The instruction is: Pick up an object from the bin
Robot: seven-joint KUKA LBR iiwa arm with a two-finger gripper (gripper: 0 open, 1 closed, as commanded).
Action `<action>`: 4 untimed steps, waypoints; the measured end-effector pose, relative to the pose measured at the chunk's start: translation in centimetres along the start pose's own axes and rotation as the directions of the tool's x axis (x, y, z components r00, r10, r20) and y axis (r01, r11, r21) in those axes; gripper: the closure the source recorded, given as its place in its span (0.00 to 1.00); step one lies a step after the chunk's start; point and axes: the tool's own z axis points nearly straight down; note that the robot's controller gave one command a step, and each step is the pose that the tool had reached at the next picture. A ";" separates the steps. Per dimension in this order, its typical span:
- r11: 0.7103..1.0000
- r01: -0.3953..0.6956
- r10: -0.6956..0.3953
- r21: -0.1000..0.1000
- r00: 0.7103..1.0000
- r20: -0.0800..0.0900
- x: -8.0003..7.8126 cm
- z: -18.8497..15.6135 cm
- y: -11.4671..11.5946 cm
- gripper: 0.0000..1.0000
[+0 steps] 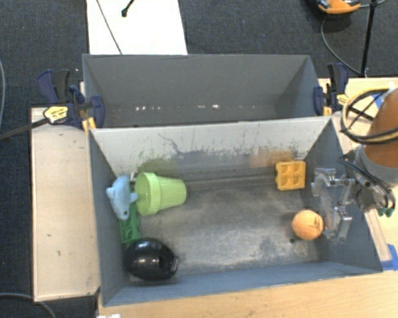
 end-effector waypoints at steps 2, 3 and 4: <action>0.992 0.128 -0.128 0.003 0.992 0.008 -1.0 5.4 -0.5 0.00; 0.992 0.129 -0.129 0.002 0.992 0.007 -0.1 5.3 -0.7 0.00; 0.976 0.217 -0.217 0.006 0.976 0.013 -1.1 4.4 -1.0 0.00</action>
Offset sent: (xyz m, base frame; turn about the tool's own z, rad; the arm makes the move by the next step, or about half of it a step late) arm 0.0135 -0.0099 -0.1066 -0.2332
